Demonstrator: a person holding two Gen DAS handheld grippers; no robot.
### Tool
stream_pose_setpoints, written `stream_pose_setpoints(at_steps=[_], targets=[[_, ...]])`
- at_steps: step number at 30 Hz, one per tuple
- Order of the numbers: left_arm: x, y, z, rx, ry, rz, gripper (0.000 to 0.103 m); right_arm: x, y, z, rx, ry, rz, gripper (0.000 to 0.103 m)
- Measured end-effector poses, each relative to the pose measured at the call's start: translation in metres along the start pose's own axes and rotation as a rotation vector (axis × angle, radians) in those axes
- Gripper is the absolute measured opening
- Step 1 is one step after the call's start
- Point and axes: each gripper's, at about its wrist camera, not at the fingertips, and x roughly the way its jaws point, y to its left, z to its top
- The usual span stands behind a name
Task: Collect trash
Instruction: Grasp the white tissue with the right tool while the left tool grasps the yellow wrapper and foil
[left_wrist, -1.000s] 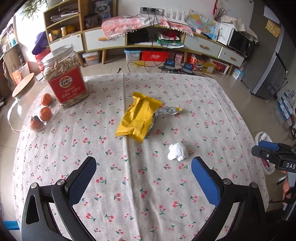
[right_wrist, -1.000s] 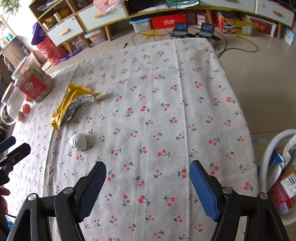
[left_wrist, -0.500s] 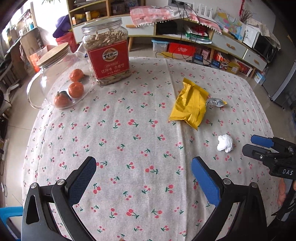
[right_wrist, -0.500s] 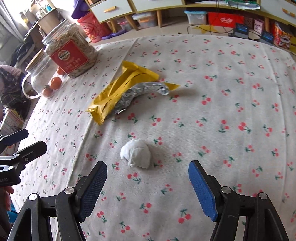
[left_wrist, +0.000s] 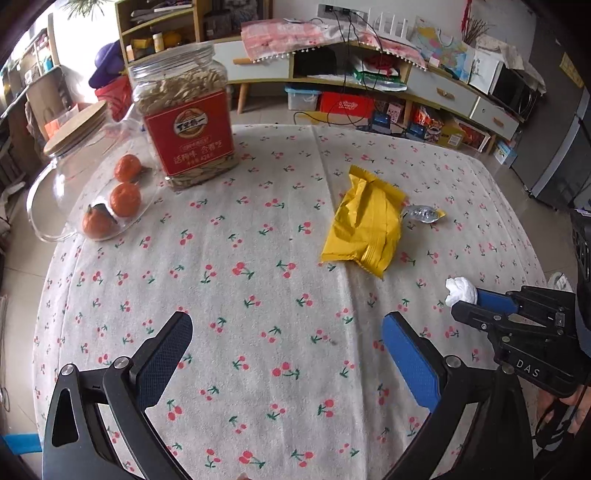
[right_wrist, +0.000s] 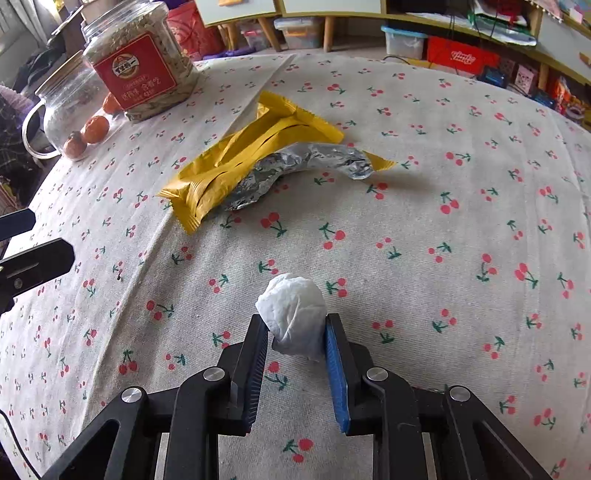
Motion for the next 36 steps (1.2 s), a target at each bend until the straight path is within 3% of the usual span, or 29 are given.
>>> stream_pose_setpoints(at_steps=[9,14,17,19,22,26,28,33,36], targets=[[0.051,-0.040,0.038,-0.036,0.045,-0.096,0.102,-0.047,-0.051,-0.010,0.154,-0.026,-0.036,0.028],[0.071,-0.048,0.049,-0.061,0.030,-0.091,0.095,-0.062,-0.076,-0.022,0.201,-0.021,-0.069,0.028],[0.081,-0.049,0.049,-0.069,0.039,-0.081,0.084,-0.068,-0.089,-0.028,0.221,-0.020,-0.089,0.028],[0.080,-0.051,0.050,-0.049,0.018,-0.071,0.067,-0.071,-0.096,-0.032,0.231,-0.019,-0.100,0.028],[0.077,-0.049,0.049,-0.062,0.014,-0.085,0.051,-0.079,-0.105,-0.038,0.238,-0.022,-0.111,0.028],[0.072,-0.048,0.045,-0.059,0.026,-0.105,0.041,-0.092,-0.117,-0.045,0.253,-0.033,-0.121,0.028],[0.068,-0.050,0.044,-0.052,0.033,-0.118,0.031,-0.099,-0.123,-0.048,0.265,-0.039,-0.124,0.028],[0.048,-0.071,0.038,0.003,0.026,-0.138,0.027,-0.119,-0.137,-0.059,0.296,-0.060,-0.128,0.028],[0.035,-0.089,0.031,0.045,0.032,-0.160,0.016,-0.133,-0.147,-0.066,0.318,-0.076,-0.132,0.028]])
